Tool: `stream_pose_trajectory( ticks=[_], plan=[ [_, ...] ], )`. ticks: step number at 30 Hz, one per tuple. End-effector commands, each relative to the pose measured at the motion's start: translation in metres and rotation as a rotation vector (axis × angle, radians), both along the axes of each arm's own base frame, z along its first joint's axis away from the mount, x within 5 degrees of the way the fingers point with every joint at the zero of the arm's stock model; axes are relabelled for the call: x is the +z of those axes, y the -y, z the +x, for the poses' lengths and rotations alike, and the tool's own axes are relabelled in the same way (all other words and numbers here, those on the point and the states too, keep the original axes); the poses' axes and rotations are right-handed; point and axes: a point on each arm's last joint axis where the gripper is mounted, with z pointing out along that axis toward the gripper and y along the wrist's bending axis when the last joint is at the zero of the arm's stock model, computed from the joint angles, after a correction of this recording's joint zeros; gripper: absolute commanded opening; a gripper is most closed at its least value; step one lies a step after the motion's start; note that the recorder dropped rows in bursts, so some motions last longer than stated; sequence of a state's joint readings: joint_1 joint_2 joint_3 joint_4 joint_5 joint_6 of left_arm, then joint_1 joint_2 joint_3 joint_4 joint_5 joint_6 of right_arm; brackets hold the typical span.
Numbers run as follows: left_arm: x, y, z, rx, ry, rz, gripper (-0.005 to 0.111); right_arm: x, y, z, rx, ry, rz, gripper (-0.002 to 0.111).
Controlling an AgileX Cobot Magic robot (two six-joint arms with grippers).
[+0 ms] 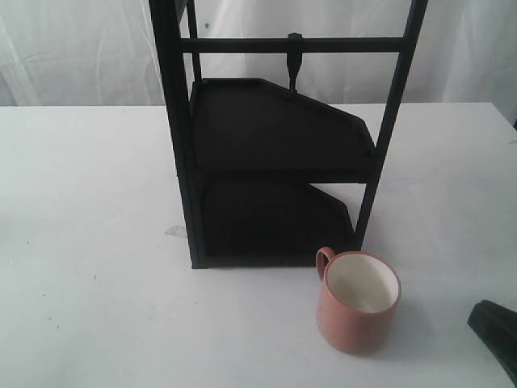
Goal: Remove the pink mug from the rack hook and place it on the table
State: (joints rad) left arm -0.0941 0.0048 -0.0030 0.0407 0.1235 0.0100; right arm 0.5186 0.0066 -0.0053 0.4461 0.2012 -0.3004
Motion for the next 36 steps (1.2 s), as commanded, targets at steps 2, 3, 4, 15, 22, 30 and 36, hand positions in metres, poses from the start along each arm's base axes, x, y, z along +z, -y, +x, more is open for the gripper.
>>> stream_pose_trajectory(
  ticks=[2,3,4,15,22,30,36],
  plan=[
    [-0.001,0.0,0.0,0.004,-0.003,-0.012,0.0,-0.001,0.003,0.002,-0.062,0.04,-0.05,0.0],
    [-0.001,0.0,0.0,0.004,-0.003,-0.012,0.0,-0.002,0.003,0.002,-0.065,0.034,-0.053,0.0],
    [-0.001,0.0,0.0,0.004,-0.003,-0.012,0.0,-0.002,0.003,0.002,-0.067,0.034,-0.053,0.0],
    [-0.001,0.0,0.0,0.004,-0.003,-0.012,0.0,0.0,0.006,0.004,-0.109,0.018,0.002,0.0],
    [-0.001,0.0,0.0,0.004,-0.003,-0.012,0.0,-0.001,0.01,0.006,-0.157,0.007,0.001,0.0],
    [-0.001,0.0,0.0,0.004,-0.003,-0.012,0.0,-0.008,0.011,0.005,-0.144,-0.014,-0.123,0.0],
    [-0.001,0.0,0.0,0.004,-0.003,-0.012,0.0,-0.009,0.01,0.005,-0.144,-0.028,-0.116,0.0]
  ],
)
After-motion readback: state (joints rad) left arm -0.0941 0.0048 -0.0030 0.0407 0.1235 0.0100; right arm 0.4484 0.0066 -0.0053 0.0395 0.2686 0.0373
